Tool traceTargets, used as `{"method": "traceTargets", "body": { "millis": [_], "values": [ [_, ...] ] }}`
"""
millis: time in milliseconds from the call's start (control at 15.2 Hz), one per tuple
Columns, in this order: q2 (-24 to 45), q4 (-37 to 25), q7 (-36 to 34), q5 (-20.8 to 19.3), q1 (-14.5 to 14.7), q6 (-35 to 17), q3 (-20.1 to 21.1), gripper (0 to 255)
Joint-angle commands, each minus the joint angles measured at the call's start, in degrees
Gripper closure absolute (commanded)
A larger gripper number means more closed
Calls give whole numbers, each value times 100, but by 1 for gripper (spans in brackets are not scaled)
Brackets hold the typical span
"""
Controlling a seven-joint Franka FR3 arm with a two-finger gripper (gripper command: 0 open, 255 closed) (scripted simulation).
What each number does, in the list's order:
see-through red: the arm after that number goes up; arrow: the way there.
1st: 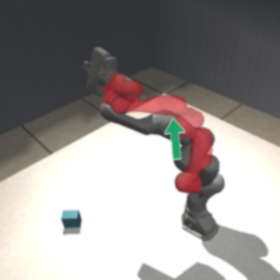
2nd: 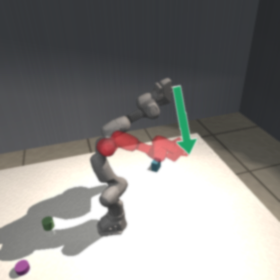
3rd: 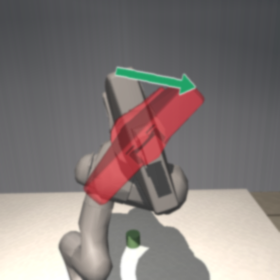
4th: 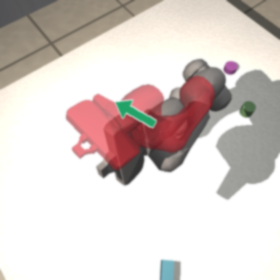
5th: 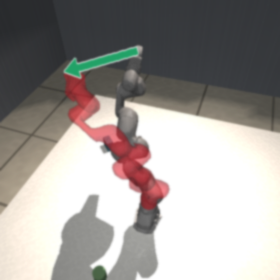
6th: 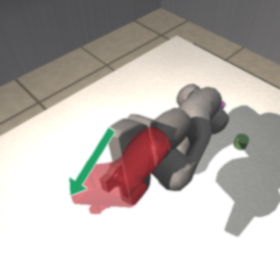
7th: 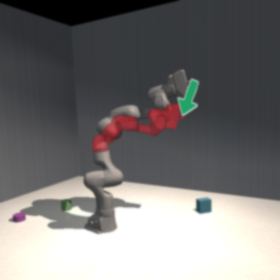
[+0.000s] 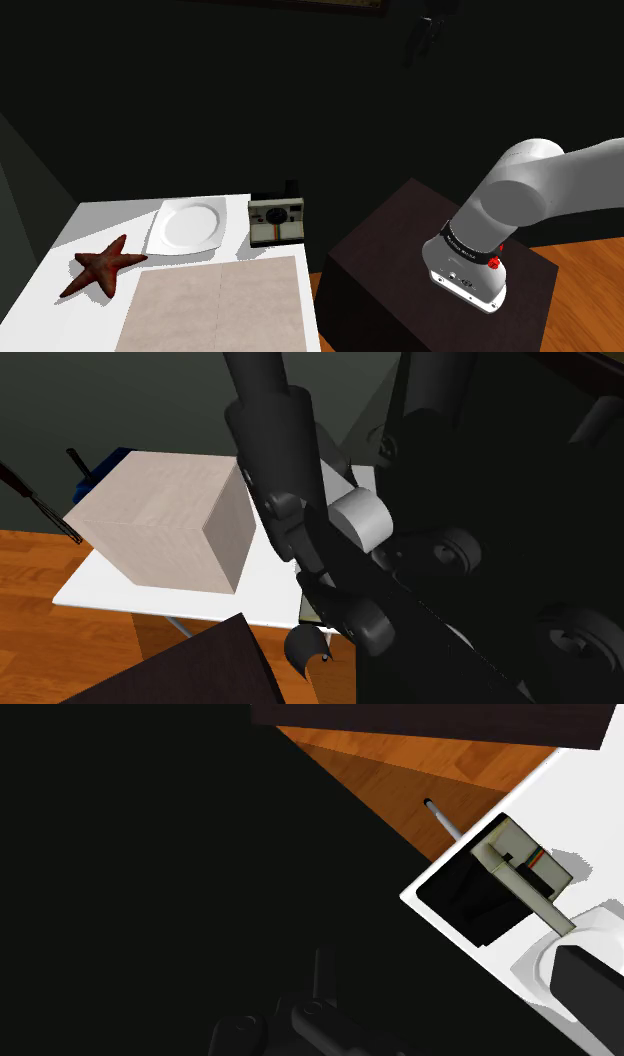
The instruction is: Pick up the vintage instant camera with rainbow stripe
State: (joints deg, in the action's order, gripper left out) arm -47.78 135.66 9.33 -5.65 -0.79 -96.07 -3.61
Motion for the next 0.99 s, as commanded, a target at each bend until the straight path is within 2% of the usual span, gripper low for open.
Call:
{"method": "traceTargets", "body": {
  "millis": [0, 462, 924],
  "values": [
    [0, 0, 0, 0, 0, 0, 0, 0],
    [813, 474, 131, 171, 364, -1182, 137, 0],
    [1892, 655, 295, 339, 720, -2342, 302, 0]
  ]
}}
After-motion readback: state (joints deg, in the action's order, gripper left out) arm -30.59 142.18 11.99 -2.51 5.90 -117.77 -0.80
